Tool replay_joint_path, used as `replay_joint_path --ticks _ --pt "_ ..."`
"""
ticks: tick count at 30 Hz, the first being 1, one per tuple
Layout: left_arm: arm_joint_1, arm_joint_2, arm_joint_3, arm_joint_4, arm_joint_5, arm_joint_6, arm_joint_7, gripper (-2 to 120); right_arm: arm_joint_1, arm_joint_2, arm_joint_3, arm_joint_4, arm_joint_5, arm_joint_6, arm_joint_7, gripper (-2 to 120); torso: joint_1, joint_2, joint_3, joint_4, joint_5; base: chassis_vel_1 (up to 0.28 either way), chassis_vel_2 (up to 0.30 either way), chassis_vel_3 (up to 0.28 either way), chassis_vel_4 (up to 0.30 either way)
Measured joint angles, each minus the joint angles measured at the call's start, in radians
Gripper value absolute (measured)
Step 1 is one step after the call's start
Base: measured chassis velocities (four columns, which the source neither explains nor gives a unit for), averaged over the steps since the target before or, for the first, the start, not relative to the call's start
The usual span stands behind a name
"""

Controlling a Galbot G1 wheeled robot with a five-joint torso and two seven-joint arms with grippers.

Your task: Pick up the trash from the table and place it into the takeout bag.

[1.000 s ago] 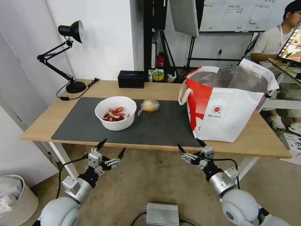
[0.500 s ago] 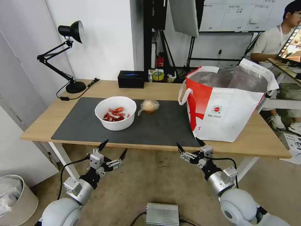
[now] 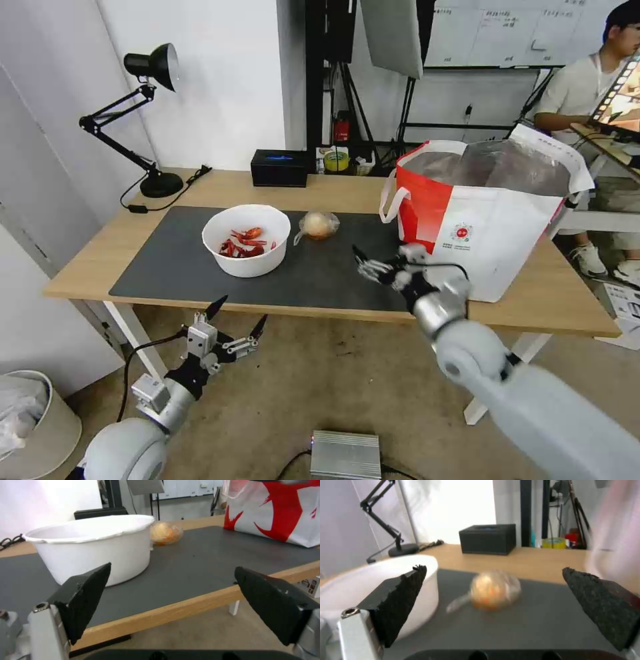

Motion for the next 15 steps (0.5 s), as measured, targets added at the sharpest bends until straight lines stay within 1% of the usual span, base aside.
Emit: replay_joint_path --ticks 1,2,4,5,6,9,10,12,13,15 --pt "0.0 -0.001 0.001 0.003 0.0 0.001 -0.001 100 0.063 0.028 -0.031 -0.047 0.015 -0.008 0.007 100 0.0 0.0 0.0 0.0002 0.0 0.0 0.0 0.0 0.0" --pt "0.0 -0.001 0.001 0.003 0.0 0.001 -0.001 100 0.063 0.028 -0.031 -0.047 0.015 -0.008 0.007 100 0.0 0.0 0.0 0.0002 0.0 0.0 0.0 0.0 0.0" --pt "-0.001 -0.002 0.002 0.008 -0.001 0.001 -0.002 100 0.162 0.081 -0.08 -0.125 0.044 -0.037 0.034 100 0.0 0.0 0.0 0.0001 -0.0003 0.0 0.0 0.0 0.0" --pt "-0.001 -0.002 0.002 0.01 -0.001 0.001 -0.002 100 0.192 0.099 -0.095 -0.149 0.055 -0.054 0.048 100 0.0 0.0 0.0 0.0001 -0.0001 0.0 0.0 0.0 0.0" --pt "-0.001 -0.002 0.002 0.01 -0.001 0.001 -0.002 100 0.192 0.099 -0.095 -0.149 0.055 -0.054 0.048 100 0.0 0.0 0.0 0.0001 -0.0001 0.0 0.0 0.0 0.0" --pt "-0.004 -0.002 0.002 0.024 -0.003 0.002 -0.003 100 0.303 0.176 -0.15 -0.257 0.081 -0.124 0.091 100 0.0 0.0 0.0 0.0001 -0.0002 0.0 0.0 0.0 0.0" --pt "-0.004 -0.002 0.002 0.024 -0.003 0.002 -0.003 100 0.303 0.176 -0.15 -0.257 0.081 -0.124 0.091 100 0.0 0.0 0.0 0.0001 -0.0002 0.0 0.0 0.0 0.0" --pt "-0.006 -0.004 0.003 0.03 -0.004 0.001 -0.004 100 0.364 0.231 -0.172 -0.329 0.092 -0.166 0.122 100 0.0 0.0 0.0 0.0001 -0.0002 0.0 0.0 0.0 0.0" --pt "-0.006 -0.004 0.003 0.03 -0.004 0.001 -0.004 100 0.364 0.231 -0.172 -0.329 0.092 -0.166 0.122 100 0.0 0.0 0.0 0.0001 -0.0002 0.0 0.0 0.0 0.0" --pt "-0.006 -0.008 0.005 0.035 -0.004 0.001 -0.004 100 0.41 0.283 -0.181 -0.407 0.103 -0.2 0.144 100 0.0 0.0 0.0 0.0001 -0.0001 0.0 0.0 0.0 0.0"
